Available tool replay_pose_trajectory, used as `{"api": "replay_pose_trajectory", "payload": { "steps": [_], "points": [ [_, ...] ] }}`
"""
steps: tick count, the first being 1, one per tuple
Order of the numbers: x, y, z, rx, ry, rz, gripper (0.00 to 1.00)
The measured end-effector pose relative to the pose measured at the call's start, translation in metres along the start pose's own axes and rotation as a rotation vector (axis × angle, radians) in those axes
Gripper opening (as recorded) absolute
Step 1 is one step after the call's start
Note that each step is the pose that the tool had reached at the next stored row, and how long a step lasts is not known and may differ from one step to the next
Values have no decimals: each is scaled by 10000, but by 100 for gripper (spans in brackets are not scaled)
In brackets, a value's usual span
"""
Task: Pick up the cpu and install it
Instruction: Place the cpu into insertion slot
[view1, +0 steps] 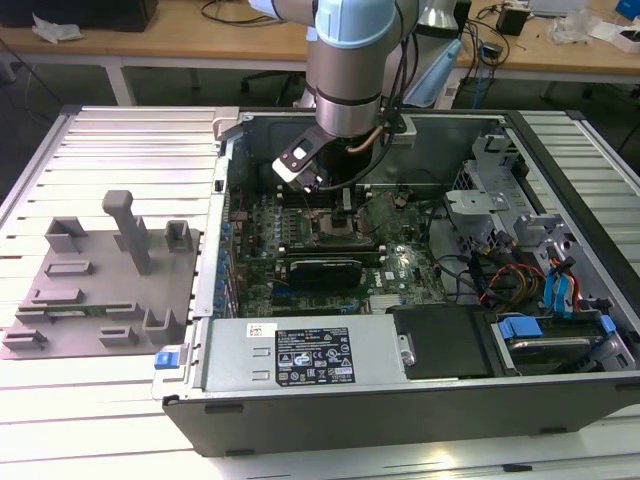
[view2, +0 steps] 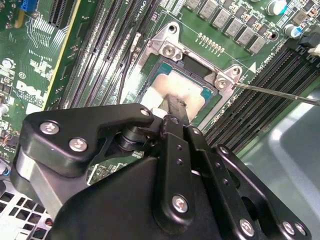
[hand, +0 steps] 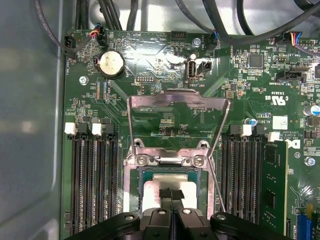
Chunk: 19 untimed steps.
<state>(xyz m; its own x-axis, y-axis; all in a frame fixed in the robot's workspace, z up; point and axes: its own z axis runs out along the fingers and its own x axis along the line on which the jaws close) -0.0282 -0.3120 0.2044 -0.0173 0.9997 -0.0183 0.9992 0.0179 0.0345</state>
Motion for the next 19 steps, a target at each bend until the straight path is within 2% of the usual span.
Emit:
{"api": "replay_pose_trajectory", "payload": {
  "steps": [6, 9, 13, 17, 18, 19],
  "points": [
    [1, 0, 6, -2, 5, 0, 11],
    [3, 2, -14, -10, 20, 2, 11],
    [-1, 3, -81, -1, 5, 0, 11],
    [-3, 7, -187, -1, 5, 0, 11],
    [-4, 9, -243, -2, 5, 0, 11],
    [-4, 10, -268, -2, 5, 0, 11]
  ]
}}
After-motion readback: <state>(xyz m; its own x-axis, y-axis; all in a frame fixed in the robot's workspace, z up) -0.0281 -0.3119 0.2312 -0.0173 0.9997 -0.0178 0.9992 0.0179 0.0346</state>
